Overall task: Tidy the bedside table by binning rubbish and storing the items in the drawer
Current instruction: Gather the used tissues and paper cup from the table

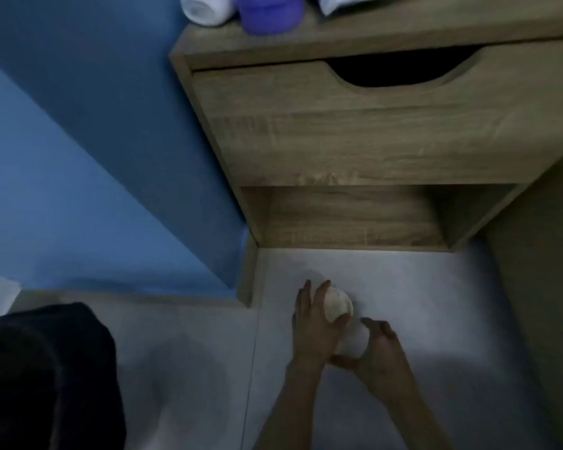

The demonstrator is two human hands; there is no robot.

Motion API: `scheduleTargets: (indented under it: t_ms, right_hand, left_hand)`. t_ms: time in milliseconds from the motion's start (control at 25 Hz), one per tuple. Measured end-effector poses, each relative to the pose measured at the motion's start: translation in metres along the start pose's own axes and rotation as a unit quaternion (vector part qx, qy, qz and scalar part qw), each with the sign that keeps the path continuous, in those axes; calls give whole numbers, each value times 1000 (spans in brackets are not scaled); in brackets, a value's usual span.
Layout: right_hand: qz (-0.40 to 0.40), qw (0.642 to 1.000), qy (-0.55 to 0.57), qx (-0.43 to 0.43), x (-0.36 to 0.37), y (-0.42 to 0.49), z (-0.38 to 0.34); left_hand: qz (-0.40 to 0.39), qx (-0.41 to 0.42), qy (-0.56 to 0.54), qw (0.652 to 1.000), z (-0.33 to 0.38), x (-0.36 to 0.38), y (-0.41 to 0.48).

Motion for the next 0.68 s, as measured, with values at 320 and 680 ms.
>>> scheduleTargets:
  t_ms: [320, 680]
  right_hand:
    - [40, 999, 23, -28, 21, 11, 6]
    - [110, 990, 68, -65, 2, 10, 9]
  left_hand:
    - [-10, 12, -41, 999, -9, 17, 8]
    - [37, -11, -87, 995, -12, -19, 6]
Point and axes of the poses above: each hand's wrist, its own y-axis towards the middle knuckle, its own x-axis out of the palm, z = x × y, the point moved 7 cm from there along y, towards the middle knuckle, and after that the axes turned 3 degrees about y, right-handed, at the moved point
